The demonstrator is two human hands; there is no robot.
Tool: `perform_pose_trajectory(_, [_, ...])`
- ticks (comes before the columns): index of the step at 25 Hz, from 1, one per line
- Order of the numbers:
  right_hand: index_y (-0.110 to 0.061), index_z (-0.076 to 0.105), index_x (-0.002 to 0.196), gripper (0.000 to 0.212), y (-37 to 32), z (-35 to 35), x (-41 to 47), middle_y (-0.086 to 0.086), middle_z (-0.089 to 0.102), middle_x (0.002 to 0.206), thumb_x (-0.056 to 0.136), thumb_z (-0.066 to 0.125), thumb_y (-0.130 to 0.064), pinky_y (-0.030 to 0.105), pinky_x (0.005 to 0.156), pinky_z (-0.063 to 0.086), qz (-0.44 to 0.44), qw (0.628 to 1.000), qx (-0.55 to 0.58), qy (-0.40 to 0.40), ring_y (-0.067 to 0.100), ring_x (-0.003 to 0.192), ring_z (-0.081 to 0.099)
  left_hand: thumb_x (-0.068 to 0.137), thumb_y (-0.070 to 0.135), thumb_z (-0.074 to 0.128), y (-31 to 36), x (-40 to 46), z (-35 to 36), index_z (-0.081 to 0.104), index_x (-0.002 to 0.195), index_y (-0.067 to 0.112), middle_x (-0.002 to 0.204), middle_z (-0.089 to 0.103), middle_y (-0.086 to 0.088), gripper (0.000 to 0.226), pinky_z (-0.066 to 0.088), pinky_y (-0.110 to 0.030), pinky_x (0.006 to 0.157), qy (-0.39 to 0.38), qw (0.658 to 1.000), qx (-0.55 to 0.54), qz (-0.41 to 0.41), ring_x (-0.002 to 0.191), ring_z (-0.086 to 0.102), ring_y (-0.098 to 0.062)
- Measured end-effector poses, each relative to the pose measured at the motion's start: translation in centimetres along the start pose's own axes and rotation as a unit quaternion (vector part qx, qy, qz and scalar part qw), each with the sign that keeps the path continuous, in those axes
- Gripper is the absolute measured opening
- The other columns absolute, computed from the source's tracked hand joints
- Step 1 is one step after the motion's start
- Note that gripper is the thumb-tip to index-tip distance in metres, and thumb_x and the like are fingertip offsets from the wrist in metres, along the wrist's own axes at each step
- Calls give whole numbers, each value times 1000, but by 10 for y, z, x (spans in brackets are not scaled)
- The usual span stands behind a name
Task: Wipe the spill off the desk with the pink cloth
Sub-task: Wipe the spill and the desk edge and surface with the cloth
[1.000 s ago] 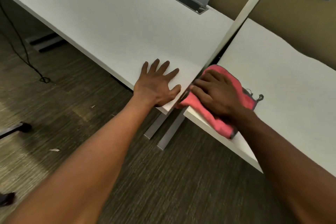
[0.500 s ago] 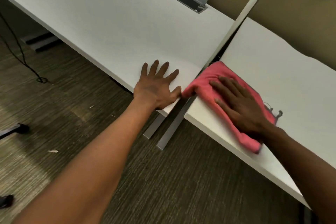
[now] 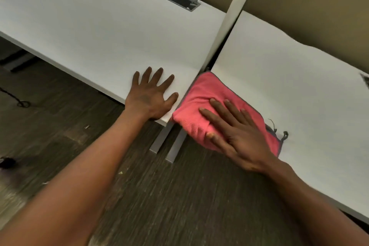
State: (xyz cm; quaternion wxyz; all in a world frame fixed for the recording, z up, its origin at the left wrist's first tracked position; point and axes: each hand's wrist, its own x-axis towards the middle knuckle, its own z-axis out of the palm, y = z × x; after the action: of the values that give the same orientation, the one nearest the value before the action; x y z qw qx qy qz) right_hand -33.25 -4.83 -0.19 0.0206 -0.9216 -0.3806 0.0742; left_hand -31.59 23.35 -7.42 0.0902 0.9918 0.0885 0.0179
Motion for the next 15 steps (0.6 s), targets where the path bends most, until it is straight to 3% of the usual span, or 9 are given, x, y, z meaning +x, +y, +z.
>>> perform_pose_trajectory(4, [-57,-12,155,60,-38,10,28,-13,-16,171,100,7,-71,58,126,-4,84,996,-16,32,21,158,-18,94,69,10,5,2,0,1,159,39,171,-3,-1,72,-4,-57,124,-15,1000,15,-1,156,-9,-31])
perform_pose_trajectory(7, [-51,3,159,58,-67,9,52,-8,-6,173,103,9,-65,63,125,-1,61,998,-7,35,26,159,-13,91,72,3,1,1,-2,-6,159,39,171,-7,-1,76,-3,-56,124,-34,999,41,12,156,-10,-31])
perform_pose_trajectory(10, [-54,-8,157,58,-40,6,24,-13,-11,172,102,6,-67,59,126,2,25,999,-25,30,21,158,-16,90,75,3,-4,0,-3,-6,157,45,171,-7,4,74,-2,-53,125,-35,999,28,8,156,-9,-26])
perform_pose_trajectory(13, [-61,-15,152,55,14,14,-48,-22,-15,169,101,5,-69,53,128,7,65,996,-32,47,13,158,-16,91,75,3,-4,1,-3,-8,157,45,170,-10,6,73,-4,-52,125,-45,998,33,3,156,-11,-24])
perform_pose_trajectory(15, [-61,-10,153,55,46,18,-98,-24,-9,169,101,6,-68,51,127,16,106,992,-44,57,14,160,-4,91,74,2,-2,1,-2,-8,157,45,170,-11,5,73,-4,-53,125,-46,998,33,5,156,-12,-24])
